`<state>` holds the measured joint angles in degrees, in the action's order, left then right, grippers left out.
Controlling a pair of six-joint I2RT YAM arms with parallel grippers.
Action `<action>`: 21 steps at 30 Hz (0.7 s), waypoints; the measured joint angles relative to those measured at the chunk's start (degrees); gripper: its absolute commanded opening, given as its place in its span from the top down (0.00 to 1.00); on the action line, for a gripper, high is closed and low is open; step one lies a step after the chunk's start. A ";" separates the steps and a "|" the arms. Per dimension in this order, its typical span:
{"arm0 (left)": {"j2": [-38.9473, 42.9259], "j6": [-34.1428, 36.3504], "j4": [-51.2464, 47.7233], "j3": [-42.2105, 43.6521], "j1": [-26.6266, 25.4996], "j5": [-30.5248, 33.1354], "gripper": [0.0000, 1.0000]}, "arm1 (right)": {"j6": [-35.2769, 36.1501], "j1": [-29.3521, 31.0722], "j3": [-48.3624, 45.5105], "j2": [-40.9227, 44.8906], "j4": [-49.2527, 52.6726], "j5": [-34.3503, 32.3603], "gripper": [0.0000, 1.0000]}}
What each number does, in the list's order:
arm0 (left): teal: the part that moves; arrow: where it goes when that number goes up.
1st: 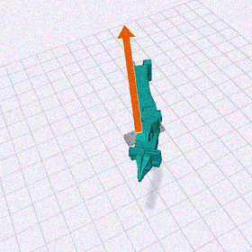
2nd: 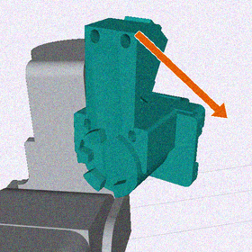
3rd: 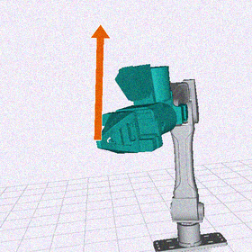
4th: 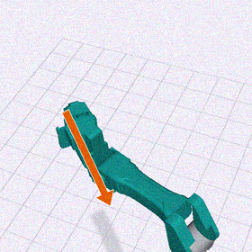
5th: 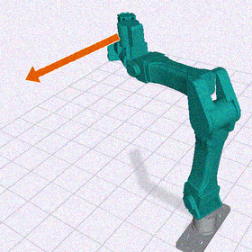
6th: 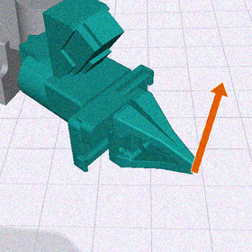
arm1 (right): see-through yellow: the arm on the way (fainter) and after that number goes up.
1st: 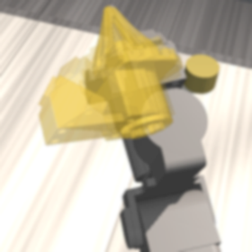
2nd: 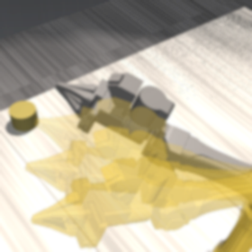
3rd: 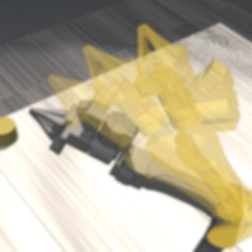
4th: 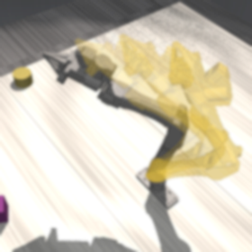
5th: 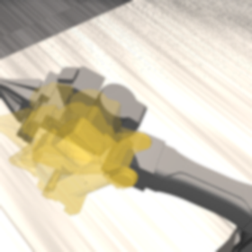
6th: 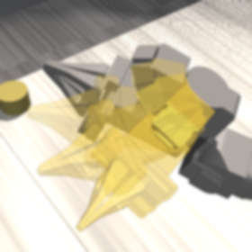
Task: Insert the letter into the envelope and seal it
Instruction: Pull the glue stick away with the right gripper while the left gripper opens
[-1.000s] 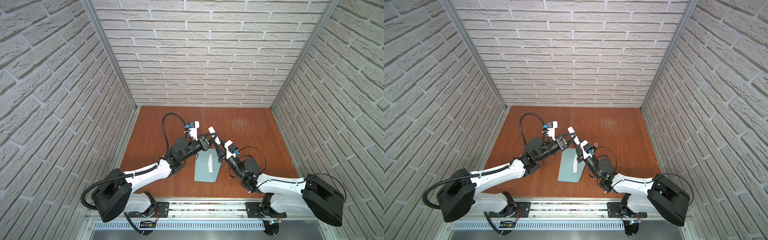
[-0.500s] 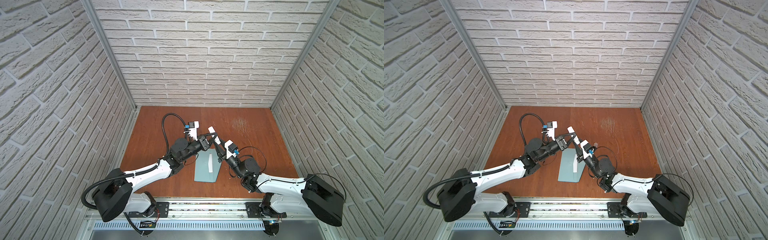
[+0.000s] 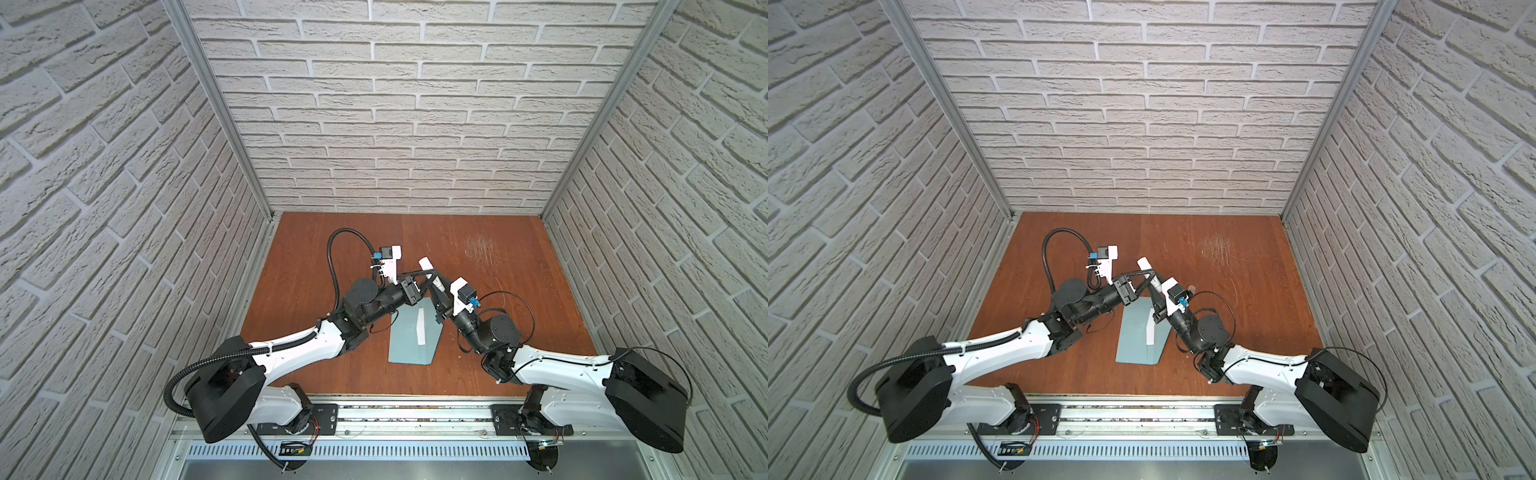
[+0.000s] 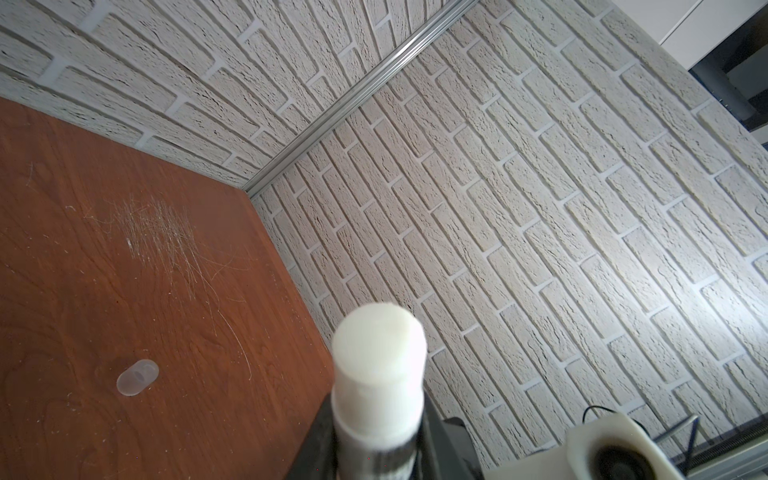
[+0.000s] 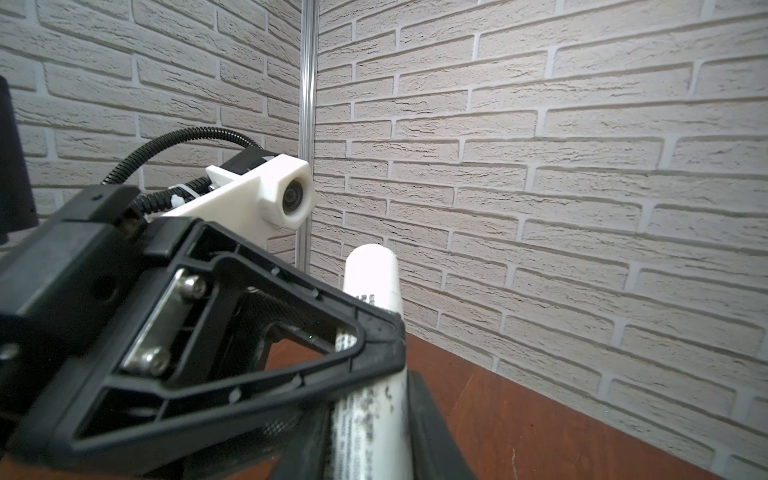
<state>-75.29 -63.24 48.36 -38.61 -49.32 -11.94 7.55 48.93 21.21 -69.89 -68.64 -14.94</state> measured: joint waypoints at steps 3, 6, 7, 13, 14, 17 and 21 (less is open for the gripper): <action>0.00 0.02 0.11 0.13 0.00 0.04 0.93 | -0.07 0.00 0.04 0.04 0.17 -0.02 0.90; 0.11 0.22 1.68 1.46 -0.11 0.37 0.67 | -0.26 0.00 0.13 1.03 2.51 -0.35 0.92; 0.31 0.52 1.77 1.90 -0.22 0.48 0.62 | -0.37 0.11 0.17 1.77 4.11 -0.39 0.94; 7.41 5.38 -4.22 5.14 -0.63 2.56 0.49 | -3.43 0.13 4.63 11.37 22.34 -4.33 0.94; 9.62 6.67 -6.29 5.57 -0.63 3.37 0.49 | -4.57 0.13 6.95 13.29 27.63 -5.22 0.94; 16.59 10.80 -13.40 6.08 -0.63 6.62 0.51 | -9.27 0.13 16.65 16.83 45.42 -9.25 0.94; 25.75 16.06 -26.56 6.01 -0.63 13.31 0.56 | -16.57 0.04 31.54 14.71 70.38 -13.77 0.94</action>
<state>-49.54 -47.18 21.80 -32.60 -49.95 1.37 -9.02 48.97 52.75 -55.18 1.74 -28.71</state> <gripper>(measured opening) 0.455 0.274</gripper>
